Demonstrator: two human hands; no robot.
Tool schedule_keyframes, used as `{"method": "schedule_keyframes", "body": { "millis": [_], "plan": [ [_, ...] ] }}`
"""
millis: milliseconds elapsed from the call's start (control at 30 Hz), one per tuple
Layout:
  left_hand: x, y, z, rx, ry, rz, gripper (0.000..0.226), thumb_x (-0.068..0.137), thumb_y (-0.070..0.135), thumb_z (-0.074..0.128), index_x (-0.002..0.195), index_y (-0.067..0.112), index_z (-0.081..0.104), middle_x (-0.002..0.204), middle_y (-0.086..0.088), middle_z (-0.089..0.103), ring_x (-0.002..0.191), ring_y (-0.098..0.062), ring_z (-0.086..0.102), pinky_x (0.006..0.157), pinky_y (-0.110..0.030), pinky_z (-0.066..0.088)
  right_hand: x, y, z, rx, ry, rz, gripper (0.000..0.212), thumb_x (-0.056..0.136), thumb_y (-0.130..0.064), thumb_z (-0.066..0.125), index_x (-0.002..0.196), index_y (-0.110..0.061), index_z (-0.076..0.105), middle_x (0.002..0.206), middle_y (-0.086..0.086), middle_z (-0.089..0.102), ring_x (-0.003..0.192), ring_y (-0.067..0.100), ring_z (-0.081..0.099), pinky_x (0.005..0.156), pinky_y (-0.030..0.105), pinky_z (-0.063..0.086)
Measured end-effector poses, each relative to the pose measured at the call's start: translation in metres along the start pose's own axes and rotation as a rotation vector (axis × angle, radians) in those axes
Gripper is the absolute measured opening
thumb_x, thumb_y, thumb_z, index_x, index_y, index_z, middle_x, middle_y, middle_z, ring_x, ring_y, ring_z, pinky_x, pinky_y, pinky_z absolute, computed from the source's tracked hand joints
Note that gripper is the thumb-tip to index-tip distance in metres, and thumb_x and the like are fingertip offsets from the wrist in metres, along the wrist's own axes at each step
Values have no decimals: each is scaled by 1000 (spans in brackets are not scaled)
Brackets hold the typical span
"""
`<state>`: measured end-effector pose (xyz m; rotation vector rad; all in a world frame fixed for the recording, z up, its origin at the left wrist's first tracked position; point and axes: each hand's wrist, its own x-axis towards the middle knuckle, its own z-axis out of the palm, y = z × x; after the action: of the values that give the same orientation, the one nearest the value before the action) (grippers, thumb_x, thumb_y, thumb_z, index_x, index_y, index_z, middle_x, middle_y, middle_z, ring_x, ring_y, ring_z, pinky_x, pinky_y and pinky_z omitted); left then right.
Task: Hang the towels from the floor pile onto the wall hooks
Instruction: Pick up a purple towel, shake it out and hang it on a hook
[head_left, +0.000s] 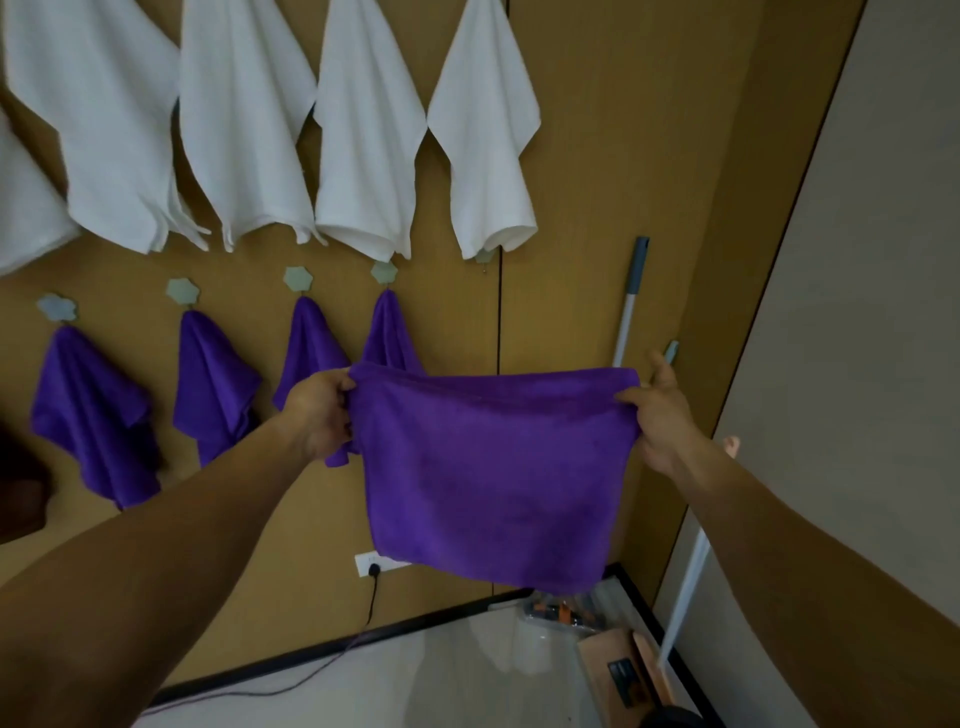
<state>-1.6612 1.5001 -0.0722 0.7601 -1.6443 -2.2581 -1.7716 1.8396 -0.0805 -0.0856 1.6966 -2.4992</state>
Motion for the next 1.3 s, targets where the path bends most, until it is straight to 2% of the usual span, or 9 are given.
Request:
{"method": "schedule_keyframes", "body": {
  "millis": [167,300,467,667,800,933,1100,1200,1300],
  "plan": [
    [3,4,-11,51,-79,-126,18,73,24,48,86,14,57,75,-3,59,64,-21,55,59,-30,44,6,5,7,-96,-9,13,32,87,-1,52,115,-8,66,93,5,66,73,14,60,62,25,48],
    [7,-5,-17,128,-136,-196,30,81,26,57,109,18,60,72,-1,62,52,-17,56,47,-25,47,11,15,3,-196,93,-37,17,85,-28,72,86,-11,71,78,-3,70,67,5,64,60,19,49],
    [20,-11,-24,184,65,-55,32,85,20,58,115,15,69,113,-4,66,71,-14,57,49,-24,42,12,24,2,-252,146,-121,15,80,-17,77,91,-9,73,85,0,74,70,4,69,58,14,52],
    [24,-14,-17,356,188,114,21,88,5,55,73,19,58,65,-4,53,41,-15,42,29,-12,30,13,33,6,-316,174,-139,17,78,-12,78,93,-8,71,87,2,72,80,15,67,63,22,55],
    [23,-16,-17,296,170,23,18,90,10,50,90,19,66,74,-1,56,44,-14,43,38,-17,32,14,31,1,-263,136,-109,36,81,-5,74,114,-19,68,106,-3,67,88,10,67,74,26,57],
    [19,-6,-13,213,95,-16,45,77,-3,36,105,8,69,94,-6,62,54,-16,43,48,-26,29,17,26,-5,-375,44,-45,40,75,-5,79,113,-10,68,105,9,70,80,15,71,72,28,59],
    [11,2,-1,521,49,162,9,70,5,68,78,8,70,80,-5,64,58,-12,52,42,-18,39,24,10,-14,-1100,31,-272,27,73,-32,83,78,-12,65,86,12,69,87,28,65,81,42,53],
    [13,1,7,920,109,390,18,71,19,78,62,14,64,59,2,61,53,-6,54,47,-14,39,31,-1,-14,-1085,99,-414,29,79,-31,76,66,-16,55,81,1,56,90,27,59,77,36,47],
    [9,2,25,1135,204,618,26,76,27,72,60,21,52,56,7,53,60,-10,51,70,-24,42,37,-7,-10,-1054,68,-494,14,83,-19,67,80,-11,56,105,2,56,102,19,55,85,27,41]
  ]
}}
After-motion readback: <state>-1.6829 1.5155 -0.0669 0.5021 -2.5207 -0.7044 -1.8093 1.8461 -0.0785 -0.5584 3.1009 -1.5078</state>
